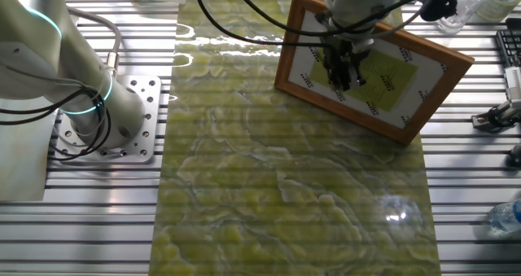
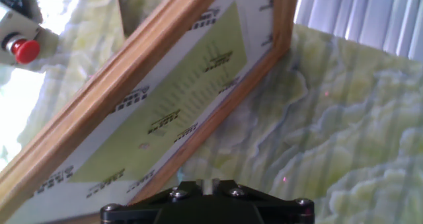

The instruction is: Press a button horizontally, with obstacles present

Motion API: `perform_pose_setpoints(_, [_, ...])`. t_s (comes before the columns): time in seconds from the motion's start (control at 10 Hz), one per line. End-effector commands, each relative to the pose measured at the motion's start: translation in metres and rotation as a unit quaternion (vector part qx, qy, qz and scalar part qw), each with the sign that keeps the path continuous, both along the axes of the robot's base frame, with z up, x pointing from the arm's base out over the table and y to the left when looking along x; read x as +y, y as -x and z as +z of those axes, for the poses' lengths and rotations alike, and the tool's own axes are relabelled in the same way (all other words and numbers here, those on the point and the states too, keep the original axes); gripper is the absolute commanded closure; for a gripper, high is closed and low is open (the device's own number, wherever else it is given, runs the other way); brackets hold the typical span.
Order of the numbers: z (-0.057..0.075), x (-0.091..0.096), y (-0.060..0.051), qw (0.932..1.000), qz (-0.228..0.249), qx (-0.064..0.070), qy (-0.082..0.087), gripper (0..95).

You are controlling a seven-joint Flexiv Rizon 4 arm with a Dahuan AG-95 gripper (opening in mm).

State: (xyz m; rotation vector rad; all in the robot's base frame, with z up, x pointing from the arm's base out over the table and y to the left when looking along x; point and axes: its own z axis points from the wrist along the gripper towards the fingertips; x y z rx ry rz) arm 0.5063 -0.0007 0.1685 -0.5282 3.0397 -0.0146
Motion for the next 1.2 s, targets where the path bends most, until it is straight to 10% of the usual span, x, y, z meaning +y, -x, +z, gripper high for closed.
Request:
perform_pose_setpoints(0.1, [-0.0005, -0.0001, 0.0002, 0.9998, 0.018, 0.006, 0.002, 95.0])
perform_pose_setpoints(1.2, [-0.0004, 0.0002, 0.0, 0.9999, 0.005, 0.015, 0.004, 95.0])
